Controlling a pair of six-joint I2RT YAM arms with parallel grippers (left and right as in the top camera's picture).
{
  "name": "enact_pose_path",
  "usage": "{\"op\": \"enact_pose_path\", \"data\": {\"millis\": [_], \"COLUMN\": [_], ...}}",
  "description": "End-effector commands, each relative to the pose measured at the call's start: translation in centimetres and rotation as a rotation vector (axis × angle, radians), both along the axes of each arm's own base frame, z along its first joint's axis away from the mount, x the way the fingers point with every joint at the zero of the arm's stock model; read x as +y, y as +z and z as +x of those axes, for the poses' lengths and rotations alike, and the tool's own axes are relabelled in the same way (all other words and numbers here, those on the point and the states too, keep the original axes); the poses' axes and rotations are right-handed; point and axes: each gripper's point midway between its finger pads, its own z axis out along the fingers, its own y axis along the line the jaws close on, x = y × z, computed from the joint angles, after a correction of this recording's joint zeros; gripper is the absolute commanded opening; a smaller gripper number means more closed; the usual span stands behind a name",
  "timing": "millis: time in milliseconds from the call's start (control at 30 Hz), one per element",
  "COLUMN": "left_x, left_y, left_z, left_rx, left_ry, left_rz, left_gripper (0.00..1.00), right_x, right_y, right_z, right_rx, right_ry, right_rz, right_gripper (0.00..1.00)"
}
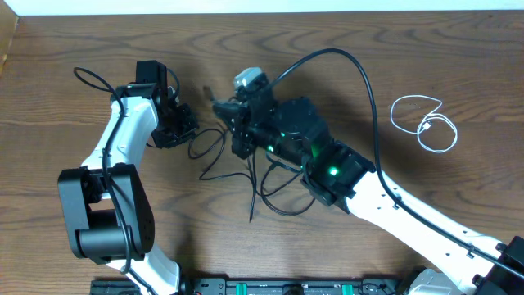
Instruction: Untangle cables
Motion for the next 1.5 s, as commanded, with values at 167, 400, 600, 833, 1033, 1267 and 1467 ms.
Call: {"op": "enact_pose_path", "data": {"millis": [167,400,600,833,1033,1267,1467], "left_x": [0.1,0.1,0.1,0.0,0.0,0.0,0.0], "left_y": [-0.2,-0.2,-0.2,-0.2,-0.2,-0.2,-0.2], "left_z": [-0.4,-0.4,-0.4,-0.4,-0.5,-0.5,-0.5], "left_rx": [0.012,0.012,0.012,0.013,0.016,0.016,0.016], "left_ry": [0.003,0.003,0.003,0.003,0.003,0.003,0.003], "left_rz": [0.005,0.005,0.004,0.004,0.004,0.004,0.004], "left_gripper": [0.17,0.17,0.17,0.17,0.17,0.17,0.17], "right_x": [0.2,-2.4,-3.9,-6.0,-7.5,-7.1,-6.5], "right_y": [0.9,-3.3,-7.2,-11.3,-13.5,-15.7,-19.7], "right_z": [-1.6,0.5,-0.6,-2.8,-3.1,-2.8,-2.8], "right_rx": [-0.006,0.16,0.26,0.378,0.416,0.462,0.546], "right_ry": [0.146,-0.011,-0.008,0.008,-0.025,-0.029,-0.016], "right_rz": [0.013,-0.094,-0.237,-0.404,-0.505,-0.531,-0.582], "right_gripper": [0.01,0.01,0.01,0.01,0.01,0.01,0.01]}}
